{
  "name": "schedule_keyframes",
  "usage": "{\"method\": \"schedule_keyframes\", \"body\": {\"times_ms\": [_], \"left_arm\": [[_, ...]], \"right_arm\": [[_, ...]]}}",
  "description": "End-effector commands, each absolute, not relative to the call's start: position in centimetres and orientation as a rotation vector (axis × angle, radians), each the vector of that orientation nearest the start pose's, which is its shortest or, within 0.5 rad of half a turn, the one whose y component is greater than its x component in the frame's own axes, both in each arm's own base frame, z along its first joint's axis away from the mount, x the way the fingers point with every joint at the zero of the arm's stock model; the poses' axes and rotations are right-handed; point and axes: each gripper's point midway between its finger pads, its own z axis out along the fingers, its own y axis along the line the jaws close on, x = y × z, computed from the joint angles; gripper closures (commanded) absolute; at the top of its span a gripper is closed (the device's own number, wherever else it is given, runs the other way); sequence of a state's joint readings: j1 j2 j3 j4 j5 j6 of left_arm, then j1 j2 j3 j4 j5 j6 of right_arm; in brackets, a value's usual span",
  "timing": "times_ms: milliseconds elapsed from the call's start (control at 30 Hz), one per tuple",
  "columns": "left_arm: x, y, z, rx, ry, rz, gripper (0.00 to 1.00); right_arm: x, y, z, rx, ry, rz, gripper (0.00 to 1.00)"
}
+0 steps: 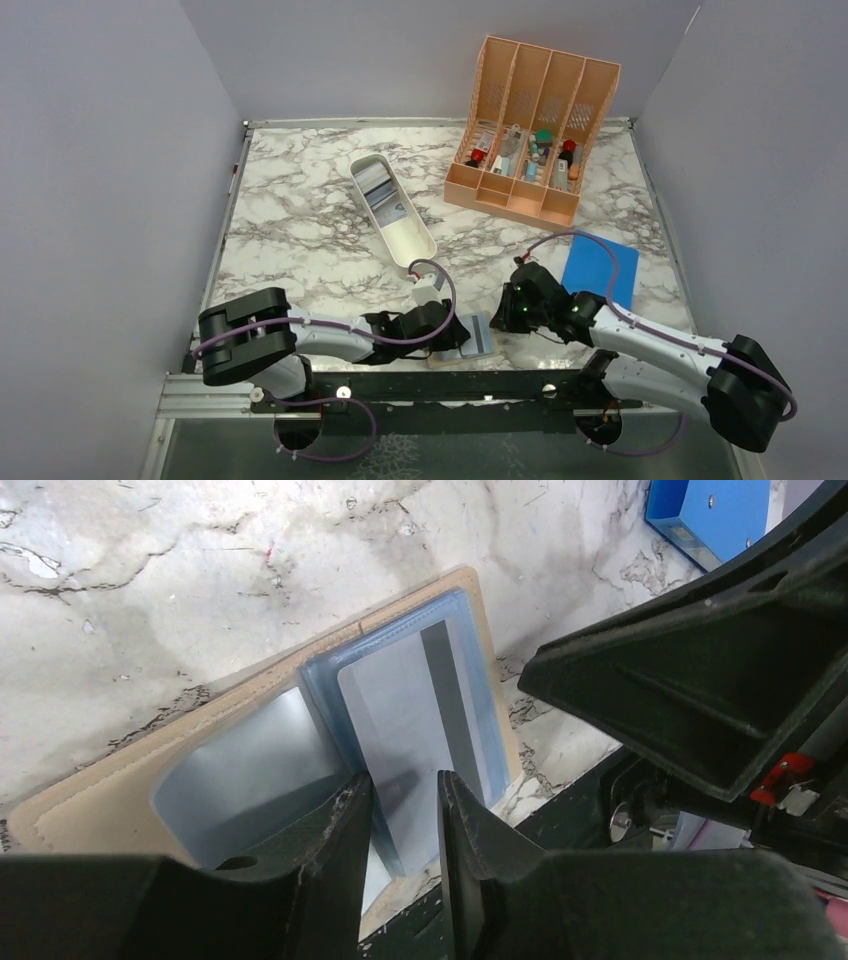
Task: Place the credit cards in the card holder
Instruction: Insert the credit card into the card holder.
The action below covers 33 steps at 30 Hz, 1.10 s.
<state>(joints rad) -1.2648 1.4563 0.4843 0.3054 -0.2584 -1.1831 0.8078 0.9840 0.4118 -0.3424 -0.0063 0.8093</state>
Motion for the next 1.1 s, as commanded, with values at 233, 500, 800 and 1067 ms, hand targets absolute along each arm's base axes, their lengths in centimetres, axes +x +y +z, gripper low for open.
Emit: {"method": "schedule_keyframes", "body": {"times_ms": [233, 500, 800, 1067], "left_arm": [[11.1, -37.2, 4.9, 0.006, 2.420, -1.054, 0.57], [10.7, -38.1, 5.0, 0.021, 2.423, -1.084, 0.57], [11.7, -36.9, 4.7, -0.013, 2.396, -1.017, 0.57], [12.0, -35.9, 5.2, -0.016, 2.388, -0.979, 0.57]], "right_arm": [[14.9, 17.1, 1.5, 0.133, 2.682, 0.412, 0.77], [13.1, 19.6, 0.8, 0.123, 2.730, 0.647, 0.77], [13.8, 19.2, 2.0, 0.149, 2.689, 0.613, 0.76], [15.1, 18.6, 5.9, 0.074, 2.589, 0.585, 0.69]]}}
